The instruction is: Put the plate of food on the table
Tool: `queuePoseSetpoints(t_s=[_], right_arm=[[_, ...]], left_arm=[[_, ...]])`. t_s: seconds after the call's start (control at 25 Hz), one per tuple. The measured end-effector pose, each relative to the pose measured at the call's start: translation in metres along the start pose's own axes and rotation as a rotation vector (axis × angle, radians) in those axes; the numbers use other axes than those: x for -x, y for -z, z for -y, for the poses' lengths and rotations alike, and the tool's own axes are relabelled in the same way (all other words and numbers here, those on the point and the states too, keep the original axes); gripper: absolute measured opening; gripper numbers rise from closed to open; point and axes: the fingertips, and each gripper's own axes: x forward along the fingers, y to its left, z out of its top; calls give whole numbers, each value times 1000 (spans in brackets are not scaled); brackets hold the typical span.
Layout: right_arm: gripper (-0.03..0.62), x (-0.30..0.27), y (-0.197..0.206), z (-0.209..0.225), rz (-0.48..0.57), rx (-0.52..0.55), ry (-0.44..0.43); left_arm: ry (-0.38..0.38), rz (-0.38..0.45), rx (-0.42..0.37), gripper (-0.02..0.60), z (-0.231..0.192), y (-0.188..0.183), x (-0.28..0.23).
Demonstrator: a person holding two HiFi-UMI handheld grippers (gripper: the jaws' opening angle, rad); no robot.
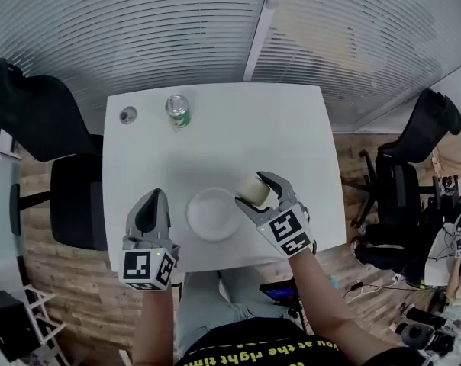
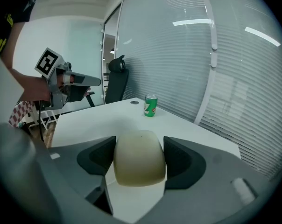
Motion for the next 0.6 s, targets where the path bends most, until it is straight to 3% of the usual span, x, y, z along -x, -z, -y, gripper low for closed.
queuePoseSetpoints(t_s=[0.6], right_arm=[[330,-55,-20,-82,-8,97,-188]], left_arm=[[-132,9,46,2,-54,12,46]])
